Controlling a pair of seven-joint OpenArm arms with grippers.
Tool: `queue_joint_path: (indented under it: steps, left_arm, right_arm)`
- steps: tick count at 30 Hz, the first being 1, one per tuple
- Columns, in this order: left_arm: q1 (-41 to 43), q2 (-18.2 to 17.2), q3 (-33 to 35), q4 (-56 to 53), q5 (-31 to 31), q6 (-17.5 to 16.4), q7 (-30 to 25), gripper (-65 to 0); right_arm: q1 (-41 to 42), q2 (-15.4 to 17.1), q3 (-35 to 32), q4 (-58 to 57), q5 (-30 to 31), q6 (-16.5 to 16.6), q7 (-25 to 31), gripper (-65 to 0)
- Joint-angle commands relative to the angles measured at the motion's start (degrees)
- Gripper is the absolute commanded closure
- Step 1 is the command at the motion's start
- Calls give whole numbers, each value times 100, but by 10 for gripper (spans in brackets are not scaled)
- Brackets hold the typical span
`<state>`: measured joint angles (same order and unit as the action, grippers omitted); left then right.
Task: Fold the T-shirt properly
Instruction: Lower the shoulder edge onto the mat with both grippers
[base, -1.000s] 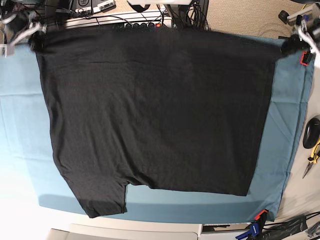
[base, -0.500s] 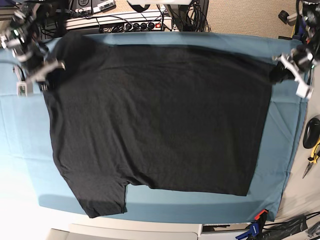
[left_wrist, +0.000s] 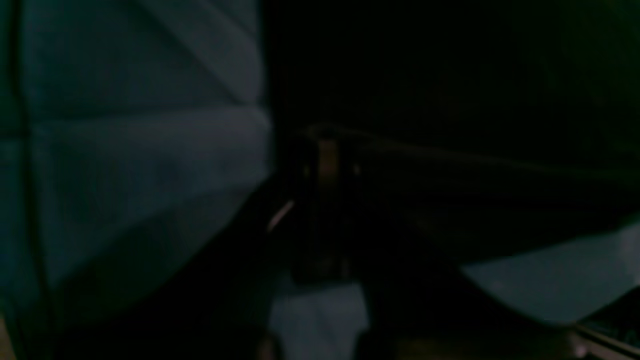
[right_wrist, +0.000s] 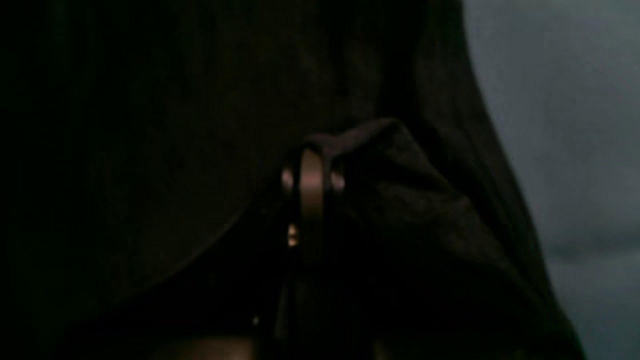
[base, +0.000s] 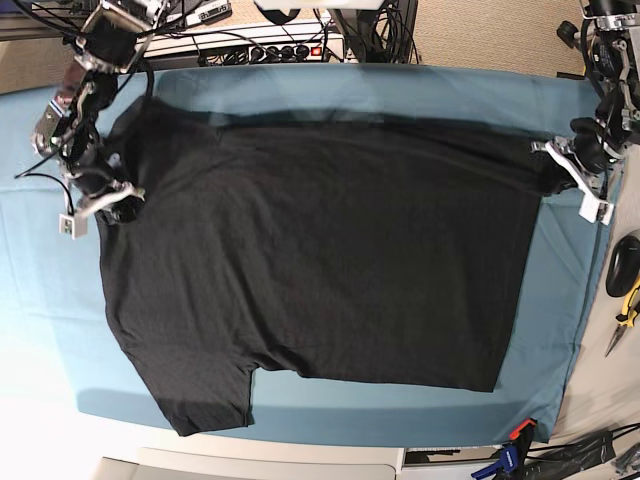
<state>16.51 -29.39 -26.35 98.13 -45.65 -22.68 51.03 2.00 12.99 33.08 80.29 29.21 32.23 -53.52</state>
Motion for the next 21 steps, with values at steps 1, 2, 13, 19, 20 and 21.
queue_joint_path:
  steps: [1, 2, 13, 19, 20, 21]
  left_arm:
    - [-83, -111, -50, 76, -55, -22, -144, 0]
    - [-105, -111, -50, 76, -33, -22, -149, 0]
    - [-400, -109, -50, 74, 413, 643, -354, 0]
    - [-400, -111, -50, 72, 404, 638, -352, 0]
    - [-400, -111, -48, 72, 391, 636, -352, 0]
    - [-400, -111, -48, 72, 365, 636, -352, 0]
  right_arm:
    - [157, 98, 24, 92, 162, 55, 201, 0]
    - [188, 101, 24, 92, 160, 52, 245, 0]
    - [262, 98, 24, 92, 70, -20, 568, 0]
    - [308, 101, 24, 98, 83, -31, 575, 0]
    - [345, 101, 24, 98, 81, -22, 551, 0]
    - [376, 103, 24, 98, 74, -22, 533, 0]
